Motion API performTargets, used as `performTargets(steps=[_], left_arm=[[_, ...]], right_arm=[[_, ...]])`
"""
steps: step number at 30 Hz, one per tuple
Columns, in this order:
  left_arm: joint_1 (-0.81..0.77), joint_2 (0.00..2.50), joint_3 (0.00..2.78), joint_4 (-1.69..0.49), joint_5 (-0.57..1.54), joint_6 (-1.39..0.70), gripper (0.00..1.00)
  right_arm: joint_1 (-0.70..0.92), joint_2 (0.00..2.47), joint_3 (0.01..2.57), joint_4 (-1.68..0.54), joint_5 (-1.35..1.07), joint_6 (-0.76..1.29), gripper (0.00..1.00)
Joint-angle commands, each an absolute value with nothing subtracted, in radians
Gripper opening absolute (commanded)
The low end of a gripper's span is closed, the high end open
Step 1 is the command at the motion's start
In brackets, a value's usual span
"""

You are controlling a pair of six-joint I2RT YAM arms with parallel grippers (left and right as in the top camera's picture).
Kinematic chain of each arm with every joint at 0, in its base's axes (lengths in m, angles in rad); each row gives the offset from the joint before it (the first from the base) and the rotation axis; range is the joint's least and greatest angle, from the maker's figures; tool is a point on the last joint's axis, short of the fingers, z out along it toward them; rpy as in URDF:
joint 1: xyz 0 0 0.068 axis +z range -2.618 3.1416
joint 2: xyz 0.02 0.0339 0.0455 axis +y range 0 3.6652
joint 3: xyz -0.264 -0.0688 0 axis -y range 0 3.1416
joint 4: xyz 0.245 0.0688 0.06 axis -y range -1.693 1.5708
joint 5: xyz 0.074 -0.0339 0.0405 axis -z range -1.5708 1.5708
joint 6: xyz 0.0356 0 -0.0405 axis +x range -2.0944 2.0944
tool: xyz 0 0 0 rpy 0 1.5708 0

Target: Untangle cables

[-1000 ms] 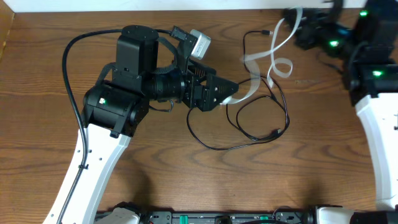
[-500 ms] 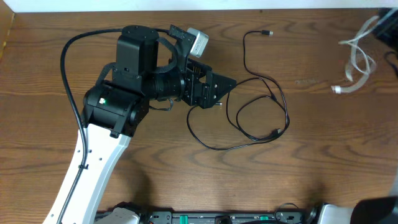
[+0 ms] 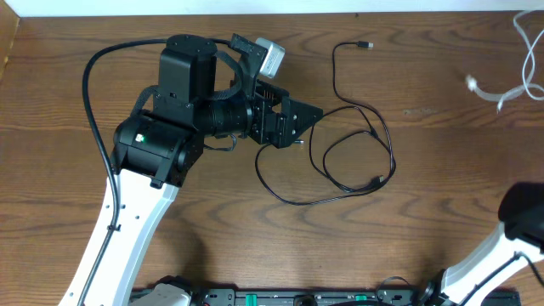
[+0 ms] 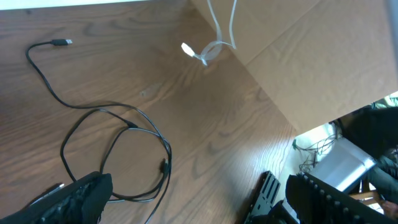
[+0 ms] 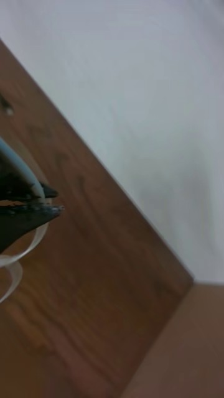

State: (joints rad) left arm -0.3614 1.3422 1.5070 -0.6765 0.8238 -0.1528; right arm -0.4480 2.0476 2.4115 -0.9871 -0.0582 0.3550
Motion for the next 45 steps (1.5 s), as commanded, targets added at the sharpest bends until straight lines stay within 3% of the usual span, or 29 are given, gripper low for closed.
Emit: performTargets(steps=[1,9,11,13,14,24,28,30,33,34,37,45], left_arm=[[-0.359,1.349,1.52,-0.681,0.818,-0.143,0.95],[-0.359,1.349,1.52,-0.7,0.818,-0.143,0.94],[-0.359,1.349,1.516,-0.704,0.818,-0.143,0.94],[-0.359,1.349,1.508,-0.704,0.818,-0.143,0.94],[-0.36,1.351,1.505,-0.704,0.818,-0.143,0.94],[-0.36,1.356,1.497,-0.71,0.818,-0.142,0.94],[-0.36,1.383,1.496,-0.714,0.81,-0.125,0.94],[-0.362,1.434,1.496,-0.732,0.8,-0.125,0.94],[-0.364,1.485,1.496,-0.756,0.791,-0.124,0.94],[-0.364,1.512,1.496,-0.768,0.791,-0.124,0.94],[-0.363,1.546,1.496,-0.775,0.756,-0.125,0.93],[-0.363,1.554,1.496,-0.809,0.53,-0.128,0.93]], right_arm=[[-0.459,2.144,2.468,-1.004,0.079,0.351,0.01],[-0.488,2.308,2.468,-0.991,0.144,0.365,0.04],[-0.491,2.346,2.468,-1.011,0.144,0.365,0.41],[-0.492,2.379,2.467,-1.044,0.145,0.365,0.85],[-0.492,2.392,2.467,-1.064,0.145,0.363,0.99],[-0.501,2.378,2.467,-1.25,0.084,0.349,0.99],[-0.495,2.314,2.467,-1.3,-0.295,0.189,0.99],[-0.464,2.29,2.467,-1.422,-0.558,0.006,0.99],[-0.416,2.294,2.461,-1.554,-0.64,-0.189,0.99],[-0.377,2.296,2.44,-1.611,-0.636,-0.29,0.93],[-0.312,2.296,2.372,-1.642,-0.629,-0.395,0.89],[-0.164,2.296,2.082,-1.507,-0.612,-0.428,0.72]])
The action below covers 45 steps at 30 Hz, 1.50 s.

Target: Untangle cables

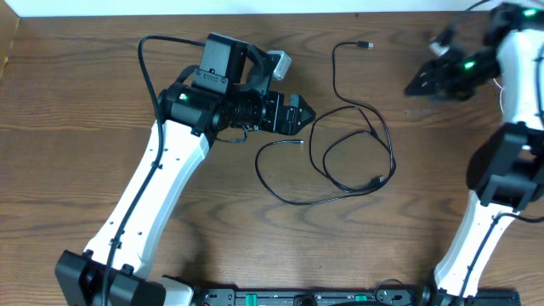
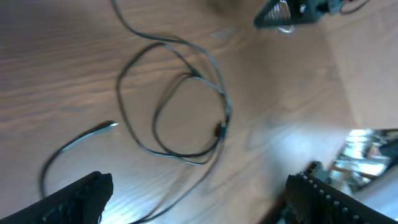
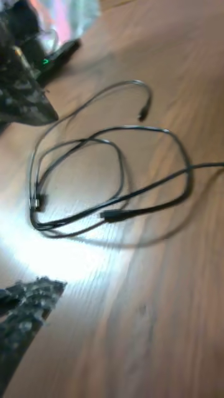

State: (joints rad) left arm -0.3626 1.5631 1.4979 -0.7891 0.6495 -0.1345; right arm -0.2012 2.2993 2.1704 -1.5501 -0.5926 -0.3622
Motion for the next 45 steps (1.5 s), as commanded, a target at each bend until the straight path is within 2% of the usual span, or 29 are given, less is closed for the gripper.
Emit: performTargets(steps=[1,8,10,14,17,18,24,30,38,45], left_arm=[[-0.363,1.554,1.496,-0.818,0.516,-0.128,0.93],[-0.363,1.554,1.496,-0.86,0.458,-0.127,0.94],[-0.363,1.554,1.496,-0.863,0.458,-0.128,0.93],[-0.363,1.554,1.496,-0.868,0.458,-0.128,0.93],[-0.363,1.554,1.496,-0.871,0.459,-0.128,0.93],[-0.363,1.554,1.496,-0.871,0.459,-0.128,0.93],[-0.363,1.554,1.496,-0.871,0.459,-0.128,0.94],[-0.363,1.554,1.496,-0.87,0.458,-0.127,0.93],[-0.363,1.554,1.496,-0.871,0.459,-0.127,0.93],[-0.363,1.554,1.496,-0.871,0.459,-0.127,0.94]], right_arm=[[-0.147,2.296,2.048,-1.483,-0.609,-0.428,0.71],[-0.064,2.296,1.879,-1.321,-0.596,-0.422,0.55],[-0.046,2.296,1.827,-1.249,-0.571,-0.38,0.47],[-0.026,2.296,1.778,-1.182,-0.556,-0.336,0.25],[-0.021,2.294,1.781,-1.177,-0.566,-0.321,0.04],[-0.02,2.294,1.79,-1.177,-0.574,-0.305,0.01],[-0.016,2.254,1.935,-1.29,-0.65,-0.276,0.01],[0.046,2.043,2.039,-1.319,-0.701,-0.207,0.01],[0.133,1.75,2.051,-1.21,-0.382,0.115,0.01],[0.159,1.557,2.051,-1.096,-0.286,0.266,0.01]])
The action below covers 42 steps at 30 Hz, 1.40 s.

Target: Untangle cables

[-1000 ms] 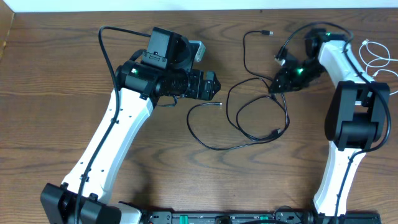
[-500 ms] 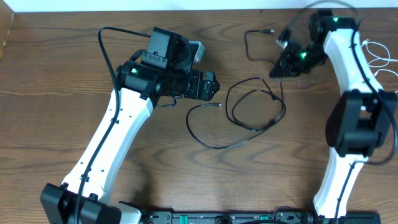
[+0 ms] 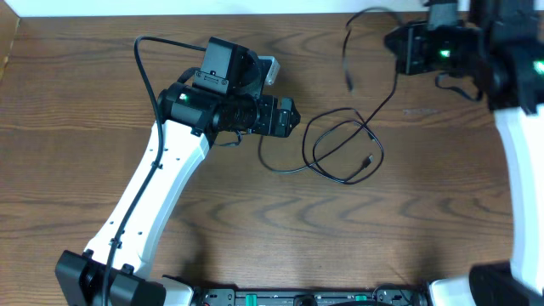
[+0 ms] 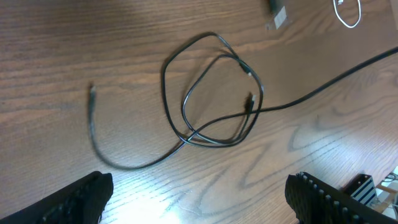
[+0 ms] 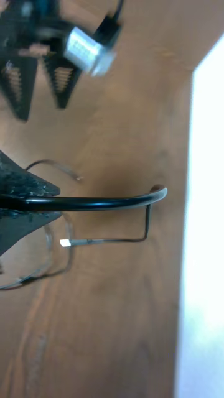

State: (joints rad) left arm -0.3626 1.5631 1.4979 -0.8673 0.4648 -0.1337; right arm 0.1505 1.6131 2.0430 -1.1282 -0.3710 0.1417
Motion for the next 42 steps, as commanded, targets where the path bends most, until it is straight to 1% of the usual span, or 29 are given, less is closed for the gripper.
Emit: performTargets(steps=[1,11,17,22,28,33,37,42], left_arm=[[-0.363,1.554,1.496,-0.871,0.459,-0.127,0.94],[-0.363,1.554,1.496,-0.872,0.459,-0.123,0.94],[-0.363,1.554,1.496,-0.875,0.459,-0.123,0.94],[-0.363,1.554,1.496,-0.875,0.459,-0.11,0.94],[-0.363,1.555,1.496,-0.875,0.459,-0.104,0.94],[-0.363,1.555,1.496,-0.875,0.459,-0.104,0.94],[-0.363,1.555,1.496,-0.875,0.458,-0.104,0.94],[-0.363,1.555,1.496,-0.876,0.459,-0.104,0.94]], right_arm=[[0.159,1.534,2.051,-1.072,-0.286,0.278,0.01],[0.136,1.35,2.051,-0.861,-0.24,0.343,0.01],[0.107,1.271,2.052,-0.797,-0.243,0.343,0.01],[0.107,1.254,2.052,-0.799,-0.253,0.273,0.01],[0.09,1.241,2.059,-0.722,-0.249,0.228,0.01],[0.085,1.246,2.059,-0.753,-0.11,0.181,0.01],[0.066,1.274,2.059,-0.817,-0.096,0.152,0.01],[-0.039,1.31,2.059,-0.828,-0.096,0.152,0.01]])
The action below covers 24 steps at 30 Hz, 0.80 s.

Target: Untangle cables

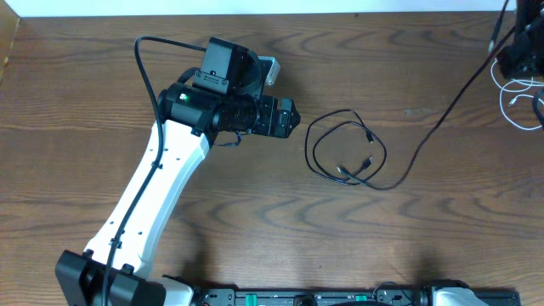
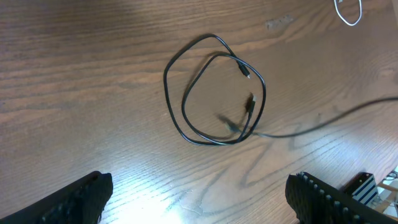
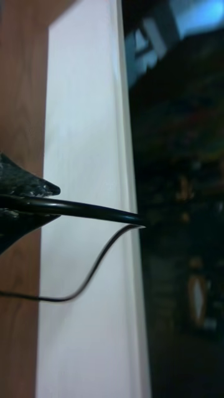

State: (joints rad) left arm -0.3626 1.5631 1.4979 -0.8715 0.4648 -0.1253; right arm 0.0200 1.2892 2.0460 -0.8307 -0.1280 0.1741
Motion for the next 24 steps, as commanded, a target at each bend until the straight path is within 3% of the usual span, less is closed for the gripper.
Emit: performTargets(steps=[1,17,24], left_arm=[[-0.363,1.555,1.496,-0.876,0.459,-0.104,0.94],[-0.363,1.555,1.496,-0.878,0.459,-0.104,0.94],[-0.363,1.555,1.496,-0.878,0.459,-0.104,0.94]], right_arm=[[-0.074,1.316,2.059,-0.822,-0.097,0.152,0.01],[-0.68,1.467,2.062,-0.768,-0.245,0.292,0.01],[-0.726,1.639,2.062,-0.813,-0.246,0.291,0.01]])
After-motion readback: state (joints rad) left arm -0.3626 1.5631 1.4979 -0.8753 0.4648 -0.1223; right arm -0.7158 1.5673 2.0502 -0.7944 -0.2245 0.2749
